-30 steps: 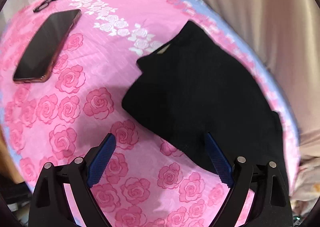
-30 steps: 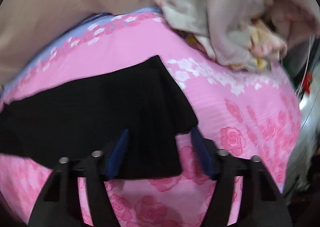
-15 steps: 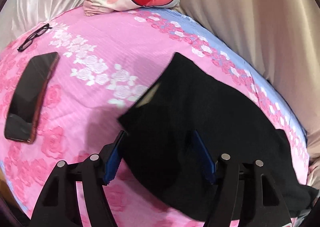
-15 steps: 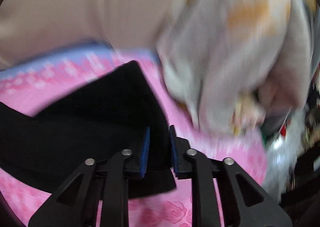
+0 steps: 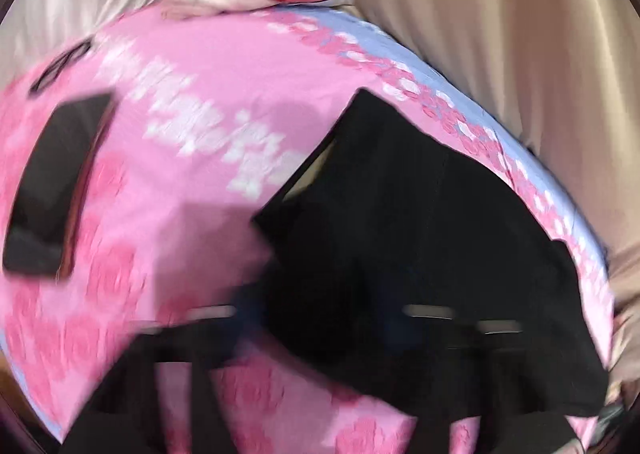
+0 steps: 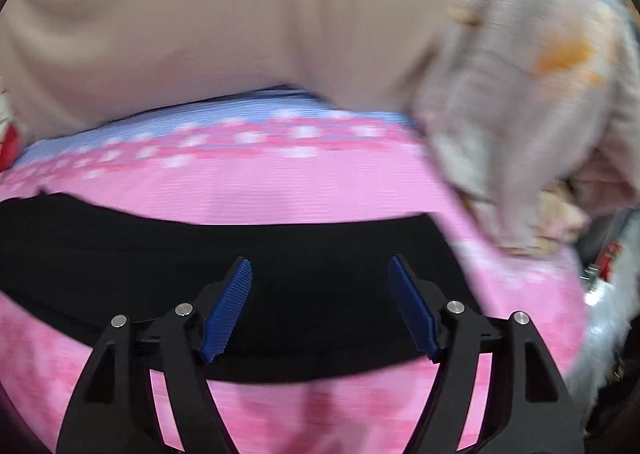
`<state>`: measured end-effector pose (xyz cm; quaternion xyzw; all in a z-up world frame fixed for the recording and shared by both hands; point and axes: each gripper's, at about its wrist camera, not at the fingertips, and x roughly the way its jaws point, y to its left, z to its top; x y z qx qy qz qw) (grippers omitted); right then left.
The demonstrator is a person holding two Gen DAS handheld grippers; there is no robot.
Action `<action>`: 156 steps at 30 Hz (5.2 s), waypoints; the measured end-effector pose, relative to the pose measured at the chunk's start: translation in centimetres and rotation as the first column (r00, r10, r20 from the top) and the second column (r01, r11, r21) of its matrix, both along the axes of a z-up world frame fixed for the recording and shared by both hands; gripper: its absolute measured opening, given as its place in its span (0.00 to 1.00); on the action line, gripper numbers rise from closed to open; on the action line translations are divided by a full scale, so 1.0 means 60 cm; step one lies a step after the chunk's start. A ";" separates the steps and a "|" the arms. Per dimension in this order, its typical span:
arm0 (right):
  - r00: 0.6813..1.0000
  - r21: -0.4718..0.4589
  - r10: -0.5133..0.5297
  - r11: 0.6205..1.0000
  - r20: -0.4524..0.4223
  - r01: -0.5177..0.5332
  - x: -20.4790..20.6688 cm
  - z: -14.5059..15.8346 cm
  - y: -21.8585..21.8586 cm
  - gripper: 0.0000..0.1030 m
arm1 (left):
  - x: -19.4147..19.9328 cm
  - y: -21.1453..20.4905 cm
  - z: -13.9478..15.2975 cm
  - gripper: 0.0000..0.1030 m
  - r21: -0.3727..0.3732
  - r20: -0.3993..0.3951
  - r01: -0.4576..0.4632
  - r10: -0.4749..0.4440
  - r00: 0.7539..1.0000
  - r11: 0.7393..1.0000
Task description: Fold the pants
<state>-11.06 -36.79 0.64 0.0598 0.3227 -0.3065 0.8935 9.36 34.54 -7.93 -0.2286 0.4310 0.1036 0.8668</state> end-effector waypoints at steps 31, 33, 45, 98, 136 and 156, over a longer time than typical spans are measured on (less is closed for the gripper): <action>0.850 0.160 0.502 0.863 -0.159 -0.480 0.648 -0.095 0.312 0.04 | 0.031 -0.017 0.084 0.67 0.325 0.103 0.074 -0.114 0.988 0.943; 0.854 0.134 0.514 0.855 -0.079 -0.502 0.595 -0.061 0.309 0.11 | 0.045 -0.040 0.077 0.67 0.293 0.097 0.127 -0.162 0.982 0.948; 0.872 0.189 0.468 0.878 -0.145 -0.440 0.230 -0.131 0.310 0.28 | 0.109 -0.046 0.003 0.84 0.291 -0.051 0.134 -0.124 0.991 0.947; 0.964 0.215 0.243 0.941 0.110 -0.261 0.061 0.000 0.063 0.15 | 0.020 -0.401 0.011 0.91 0.281 -0.190 0.479 -0.441 0.877 0.832; 0.757 0.257 0.629 0.772 -0.175 -0.582 0.175 -0.124 0.330 0.06 | 0.086 -0.315 0.036 0.94 0.273 -0.093 0.383 -0.372 0.923 0.882; 0.970 0.225 0.234 0.944 0.062 -0.242 -0.001 -0.065 0.141 0.34 | 0.047 -0.458 0.055 0.94 0.344 -0.100 0.490 -0.487 0.868 0.801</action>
